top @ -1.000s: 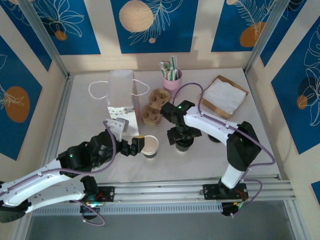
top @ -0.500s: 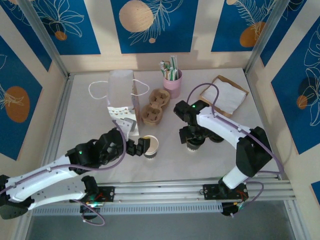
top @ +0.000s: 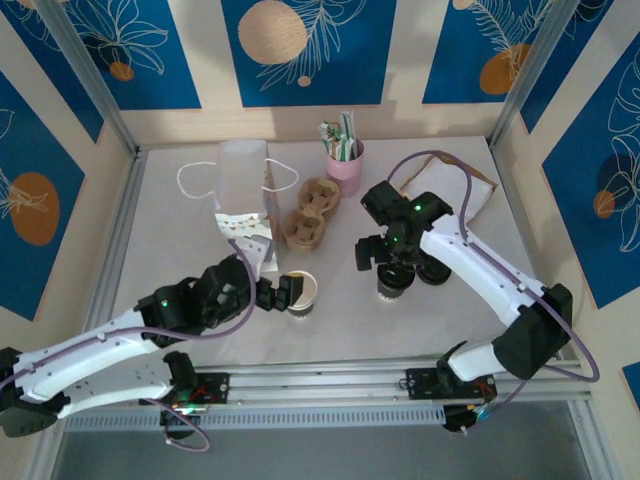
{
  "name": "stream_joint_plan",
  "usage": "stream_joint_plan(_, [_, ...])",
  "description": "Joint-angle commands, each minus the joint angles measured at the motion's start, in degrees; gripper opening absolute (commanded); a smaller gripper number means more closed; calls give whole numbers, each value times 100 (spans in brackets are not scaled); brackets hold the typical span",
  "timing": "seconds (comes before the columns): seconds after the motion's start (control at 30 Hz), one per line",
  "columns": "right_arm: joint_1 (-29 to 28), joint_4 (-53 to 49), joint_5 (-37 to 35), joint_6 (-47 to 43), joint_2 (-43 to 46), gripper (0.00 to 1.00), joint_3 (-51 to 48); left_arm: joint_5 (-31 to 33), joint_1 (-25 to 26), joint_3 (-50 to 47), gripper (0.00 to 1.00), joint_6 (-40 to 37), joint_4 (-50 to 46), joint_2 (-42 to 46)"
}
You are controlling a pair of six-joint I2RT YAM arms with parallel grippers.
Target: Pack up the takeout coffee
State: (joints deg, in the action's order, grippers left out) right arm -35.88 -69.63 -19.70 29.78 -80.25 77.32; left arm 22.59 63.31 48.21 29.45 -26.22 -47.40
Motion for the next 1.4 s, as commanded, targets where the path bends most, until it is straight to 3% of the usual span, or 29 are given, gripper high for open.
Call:
stream_joint_plan(0.0, [-174,62,615,18,159,100,329,191,50,-6,100,22,-90,278])
stream_joint_plan(0.2, [-380,594,1050,369,-187,100,767,415,41,-258,100,238,-370,694])
stream_joint_plan(0.53, [-333,1016,656,1265,-1572,100,1478,606,41,-601,100,518,-656,1307])
stream_joint_plan(0.9, [-265,1097,508,1755,-3204,100,2553,599,41,-619,100,447,-560,1268])
stream_joint_plan(1.37, [-95,855,317,1863,-4449,97,3491,541,42,-589,100,419,-448,1145])
